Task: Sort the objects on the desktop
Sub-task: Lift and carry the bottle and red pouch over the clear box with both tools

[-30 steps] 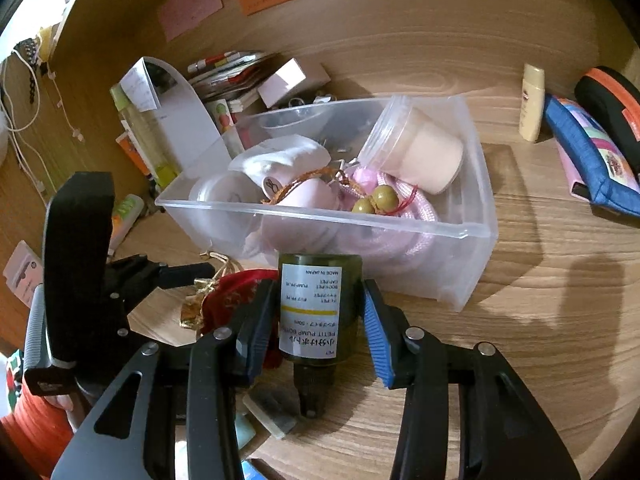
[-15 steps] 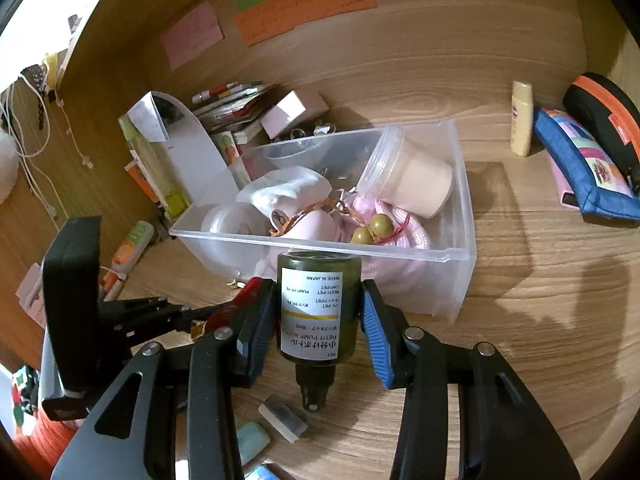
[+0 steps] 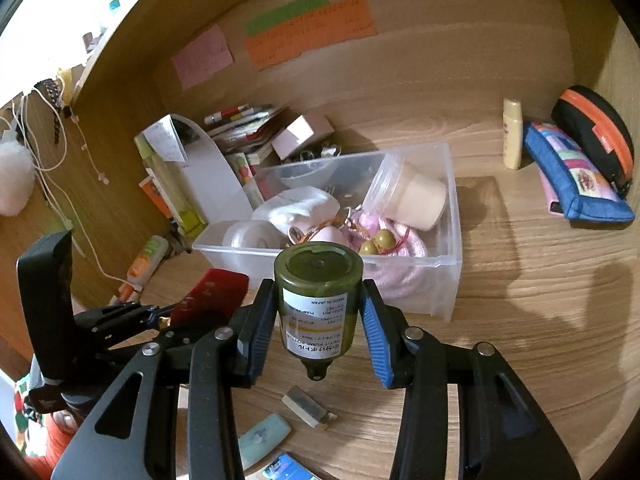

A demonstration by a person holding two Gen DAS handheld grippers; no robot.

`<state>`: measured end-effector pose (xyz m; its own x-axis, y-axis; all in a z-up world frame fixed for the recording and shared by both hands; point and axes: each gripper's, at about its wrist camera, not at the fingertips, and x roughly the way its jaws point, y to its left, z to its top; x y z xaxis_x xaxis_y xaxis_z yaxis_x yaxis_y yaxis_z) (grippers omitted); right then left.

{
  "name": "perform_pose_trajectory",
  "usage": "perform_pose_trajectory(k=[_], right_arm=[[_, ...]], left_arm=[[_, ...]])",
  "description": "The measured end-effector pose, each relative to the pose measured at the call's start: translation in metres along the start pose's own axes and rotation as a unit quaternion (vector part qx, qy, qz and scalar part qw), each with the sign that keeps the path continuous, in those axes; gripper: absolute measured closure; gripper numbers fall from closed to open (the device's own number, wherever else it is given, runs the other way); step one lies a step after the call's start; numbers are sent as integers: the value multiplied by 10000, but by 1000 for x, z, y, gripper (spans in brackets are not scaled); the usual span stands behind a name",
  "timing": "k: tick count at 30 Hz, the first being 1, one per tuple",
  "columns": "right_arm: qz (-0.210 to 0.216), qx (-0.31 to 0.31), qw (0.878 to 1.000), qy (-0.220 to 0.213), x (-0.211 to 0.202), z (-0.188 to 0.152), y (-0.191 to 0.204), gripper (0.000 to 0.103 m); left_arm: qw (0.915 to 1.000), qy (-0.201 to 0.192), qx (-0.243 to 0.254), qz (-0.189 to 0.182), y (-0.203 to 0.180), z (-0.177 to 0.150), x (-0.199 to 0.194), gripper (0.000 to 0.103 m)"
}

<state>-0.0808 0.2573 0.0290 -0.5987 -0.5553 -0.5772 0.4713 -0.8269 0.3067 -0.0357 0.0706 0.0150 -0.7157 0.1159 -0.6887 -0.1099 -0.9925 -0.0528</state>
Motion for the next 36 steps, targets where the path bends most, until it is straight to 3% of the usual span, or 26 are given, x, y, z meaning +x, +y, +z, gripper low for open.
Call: perform_pose_trajectory(k=[4,20,27,36], right_arm=[[-7,-20,9999,-107,-9,4,3,65],[-151,-337,9972,-648,-31,39,14,65],[-208,-413,9966,-685,-20,59,12,65],[-509,-568,9956,-539,10,74,10,65]], left_arm=[[9996,-144,-104,-207,4,5,-12,79],[9960,-772,-349,-277,26,51,-49,79],[9947,-777,-572,-343,39,80,-38,79],[9955,-739,-487,-330,37,108,-15,79]])
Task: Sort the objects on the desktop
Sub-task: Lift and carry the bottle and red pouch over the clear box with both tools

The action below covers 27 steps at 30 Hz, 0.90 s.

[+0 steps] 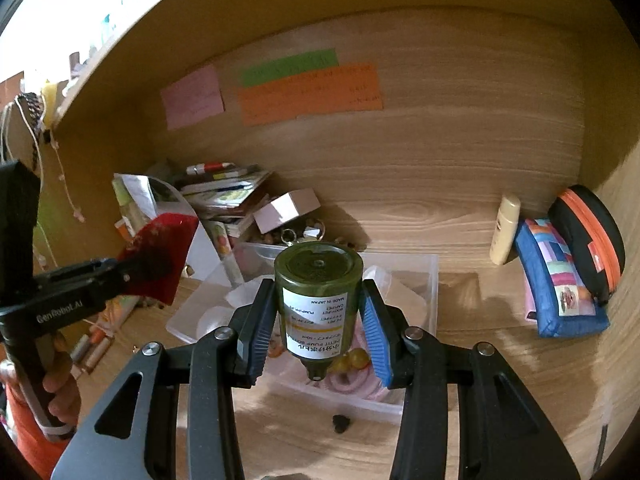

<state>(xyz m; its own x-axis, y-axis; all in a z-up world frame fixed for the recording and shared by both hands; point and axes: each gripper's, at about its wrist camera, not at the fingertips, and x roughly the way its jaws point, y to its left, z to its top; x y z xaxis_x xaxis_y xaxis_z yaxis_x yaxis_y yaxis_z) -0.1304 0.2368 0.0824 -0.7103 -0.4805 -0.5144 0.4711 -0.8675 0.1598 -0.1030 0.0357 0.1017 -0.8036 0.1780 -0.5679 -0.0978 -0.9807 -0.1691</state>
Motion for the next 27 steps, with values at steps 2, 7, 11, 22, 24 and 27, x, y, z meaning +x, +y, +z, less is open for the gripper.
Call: perform_pose_trajectory(k=[2,7,11,22,24,27], right_arm=[[-109,-66,9999,38,5,0,0,65],[-197,-167,9995,192,18,0,-3,65],[-238,-284,9989,292,30,1,1,65],[-407,-604,9953,641,75,3,18,65],[-463,-686,9943,668,81,3,22,65],[-512,-824,9928,703,89,4,28,64]], left_arm=[[10000,19,8,-13,-1,3,6,79],[9996,232,26,-130,-2,9,37,79],[9992,378,30,-110,-1,9,58,79],[9971,759,81,2,10,-3,99,78],[9965,821,134,57,11,-5,103,76],[9962,839,219,116,9,-5,105,74]])
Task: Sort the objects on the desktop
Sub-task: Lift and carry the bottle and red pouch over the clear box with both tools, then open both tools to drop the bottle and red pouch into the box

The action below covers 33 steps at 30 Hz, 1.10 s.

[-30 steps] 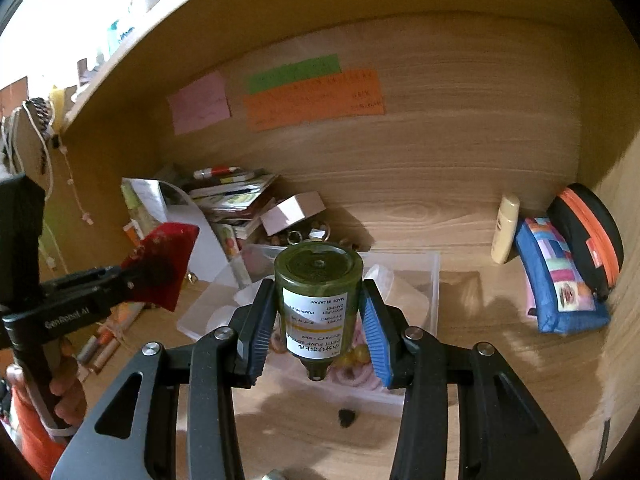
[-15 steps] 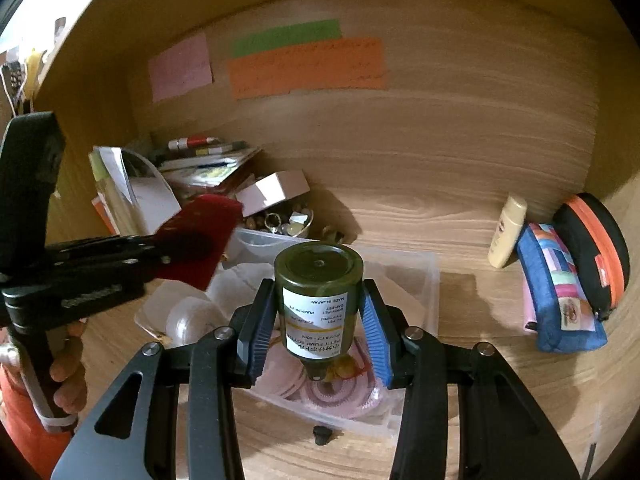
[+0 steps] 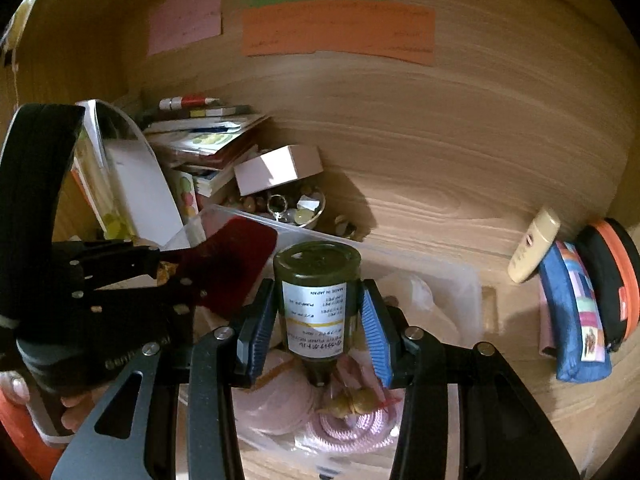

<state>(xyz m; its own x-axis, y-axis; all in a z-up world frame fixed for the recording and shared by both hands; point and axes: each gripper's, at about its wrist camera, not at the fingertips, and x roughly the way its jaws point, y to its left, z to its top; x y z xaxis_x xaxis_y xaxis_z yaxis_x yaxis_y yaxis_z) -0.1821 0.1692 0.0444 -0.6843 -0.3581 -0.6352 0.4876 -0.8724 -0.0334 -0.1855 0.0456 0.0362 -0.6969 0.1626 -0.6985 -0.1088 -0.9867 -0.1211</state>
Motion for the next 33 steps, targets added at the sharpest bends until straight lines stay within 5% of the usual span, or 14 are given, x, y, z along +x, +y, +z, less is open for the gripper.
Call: perform_pose_trajectory(k=[12,25,33], right_arm=[[-106,-350,9993,113,7,1,16,58],[-528,-369,9968,-464,-47,-1,6,19],[-830,-192,9945,-612,-84,-15,-7,8]], left_arm=[[9995,-39,-280,-164,16,2,-8,62],[9991,-361,-43,-197,-1,4,-38,30],[9972,-723,136,93,-16,-3,-77,14]])
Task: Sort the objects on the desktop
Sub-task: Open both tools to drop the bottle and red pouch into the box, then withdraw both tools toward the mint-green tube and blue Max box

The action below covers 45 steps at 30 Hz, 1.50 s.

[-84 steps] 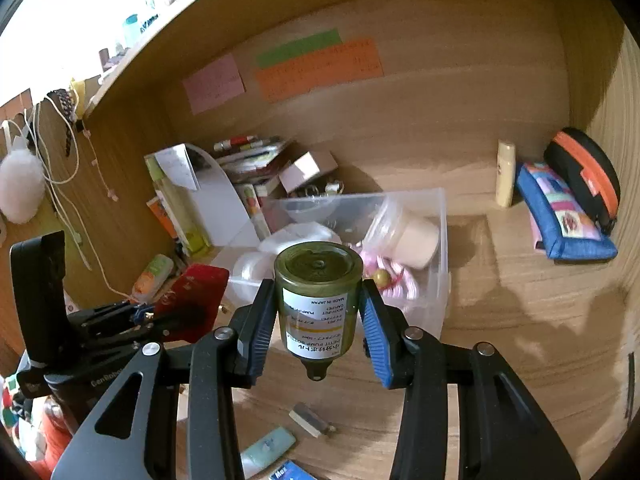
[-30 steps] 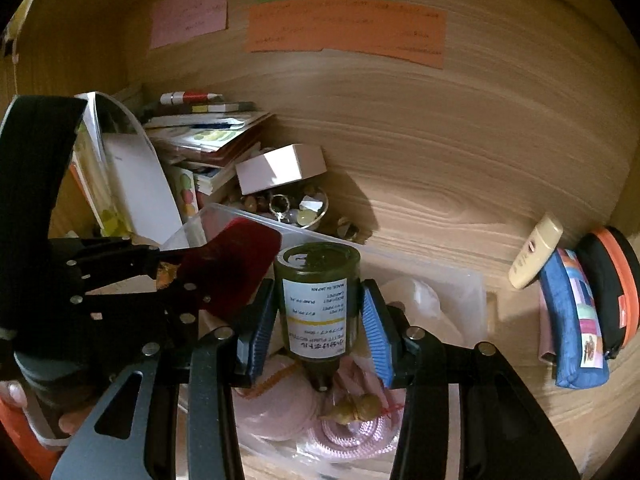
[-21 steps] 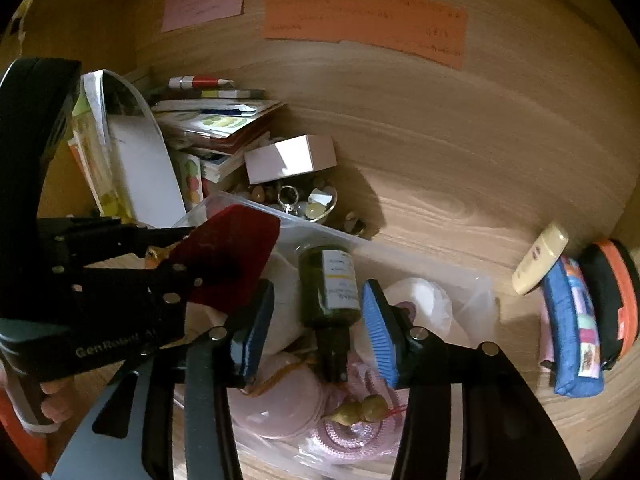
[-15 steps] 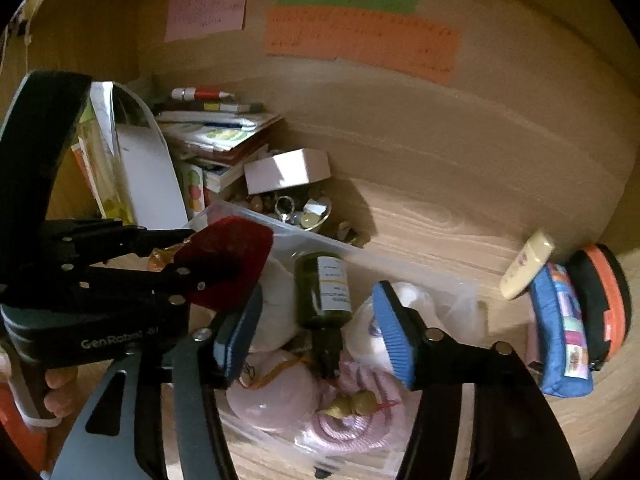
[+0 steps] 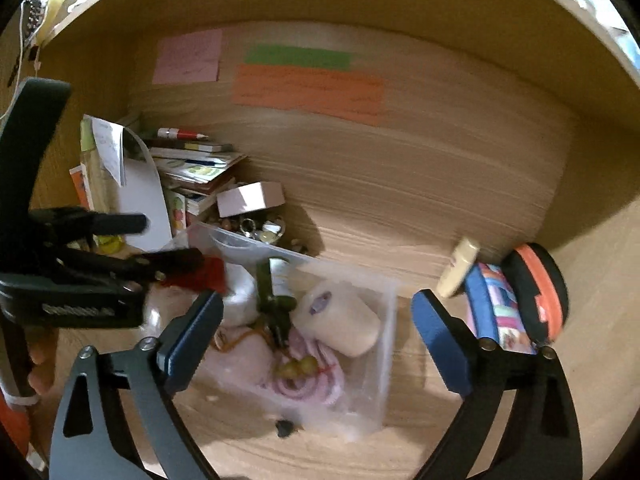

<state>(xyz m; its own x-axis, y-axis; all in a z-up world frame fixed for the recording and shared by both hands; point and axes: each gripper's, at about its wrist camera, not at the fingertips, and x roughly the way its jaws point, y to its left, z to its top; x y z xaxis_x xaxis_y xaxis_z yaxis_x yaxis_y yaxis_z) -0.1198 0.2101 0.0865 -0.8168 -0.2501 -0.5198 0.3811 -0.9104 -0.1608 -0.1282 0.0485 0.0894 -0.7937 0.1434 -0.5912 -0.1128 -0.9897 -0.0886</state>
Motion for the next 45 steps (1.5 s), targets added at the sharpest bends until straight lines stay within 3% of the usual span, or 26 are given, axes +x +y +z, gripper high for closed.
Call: perform_pose_trajectory(k=[6,17,30,35,37,39,45], right_arm=[[139,308,9994,-52,-23,-22,-11,0],[130,456,9987,168,-55,-85,-23,0],[922,949,9887,708,-75,-164,-16,1],[1167,599,9886,738,-78,-176,5,3],[1198,531,9886,738,-78,-179,10,12],[1250,477,9879,787,-75,-181,14,15],[1449,485,9845,864,-66,-183,23,16]], left_arm=[[9990,-213,172,348,-12,-10,-30,6],[9974,-162,231,664,-26,-56,-71,4],[9973,523,309,415,-55,-131,-72,4],[9959,807,225,343,-57,-155,-65,4],[9953,876,129,382,-55,-163,-63,4],[9948,943,35,369,-51,-170,-63,4],[9940,1010,-69,421,-46,-185,-69,4]])
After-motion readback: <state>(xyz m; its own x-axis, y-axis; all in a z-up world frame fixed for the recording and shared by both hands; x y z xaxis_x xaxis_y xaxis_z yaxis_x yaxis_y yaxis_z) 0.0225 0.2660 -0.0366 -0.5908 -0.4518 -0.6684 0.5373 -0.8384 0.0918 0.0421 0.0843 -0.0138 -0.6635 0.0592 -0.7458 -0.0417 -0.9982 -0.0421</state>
